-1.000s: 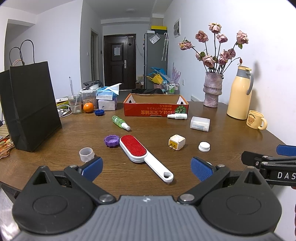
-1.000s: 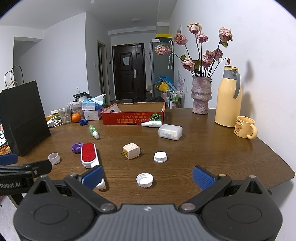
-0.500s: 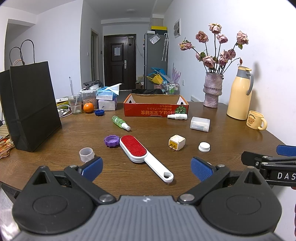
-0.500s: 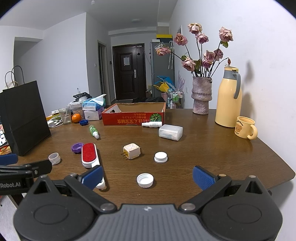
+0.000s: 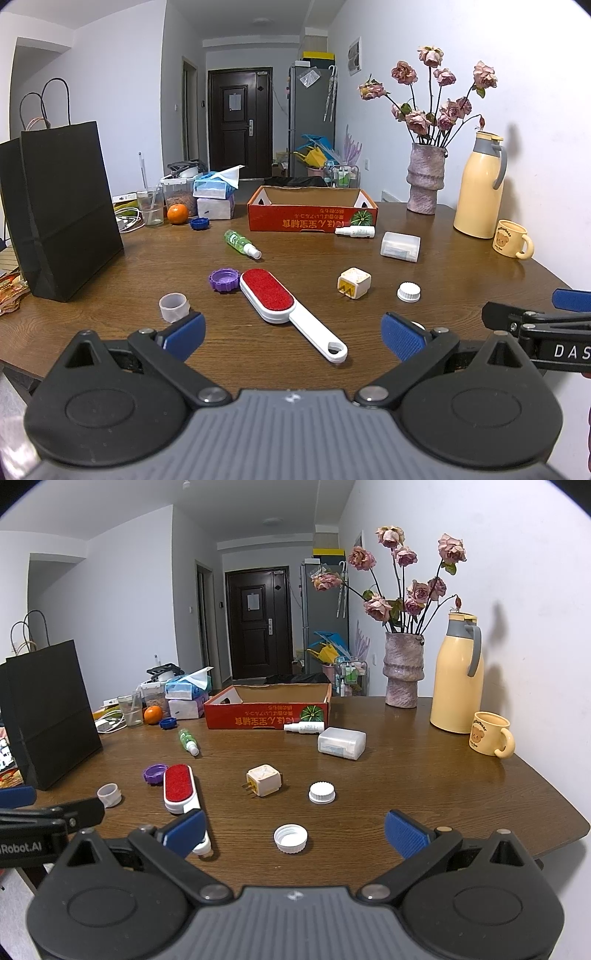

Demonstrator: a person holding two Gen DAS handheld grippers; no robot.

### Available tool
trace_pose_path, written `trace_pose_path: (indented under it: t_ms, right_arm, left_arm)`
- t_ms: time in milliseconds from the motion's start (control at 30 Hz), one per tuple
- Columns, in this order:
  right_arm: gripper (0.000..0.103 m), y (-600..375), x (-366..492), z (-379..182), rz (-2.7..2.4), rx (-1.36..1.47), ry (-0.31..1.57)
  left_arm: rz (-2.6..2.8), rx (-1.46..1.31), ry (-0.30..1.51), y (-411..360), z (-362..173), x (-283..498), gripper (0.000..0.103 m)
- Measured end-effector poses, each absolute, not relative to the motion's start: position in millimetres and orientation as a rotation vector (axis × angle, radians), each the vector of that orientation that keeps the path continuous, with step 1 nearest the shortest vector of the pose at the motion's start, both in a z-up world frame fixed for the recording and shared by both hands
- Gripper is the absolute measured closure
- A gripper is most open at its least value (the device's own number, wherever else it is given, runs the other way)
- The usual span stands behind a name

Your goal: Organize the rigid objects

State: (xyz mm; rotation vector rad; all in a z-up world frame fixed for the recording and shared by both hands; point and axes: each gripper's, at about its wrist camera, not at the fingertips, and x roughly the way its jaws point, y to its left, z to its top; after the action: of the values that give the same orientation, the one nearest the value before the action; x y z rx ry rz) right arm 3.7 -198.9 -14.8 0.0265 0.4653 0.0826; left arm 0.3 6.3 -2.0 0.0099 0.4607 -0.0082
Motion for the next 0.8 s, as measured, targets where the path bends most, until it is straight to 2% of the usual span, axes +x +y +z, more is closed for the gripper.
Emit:
trace_pose_path:
  t_ms: [800]
  right_arm:
    - [0.000, -195.8, 17.7, -22.4, 0.097, -0.005, 0.447]
  left_arm:
    - [0.025, -0.002, 0.477, 11.4, -14.8, 16.6, 0.000]
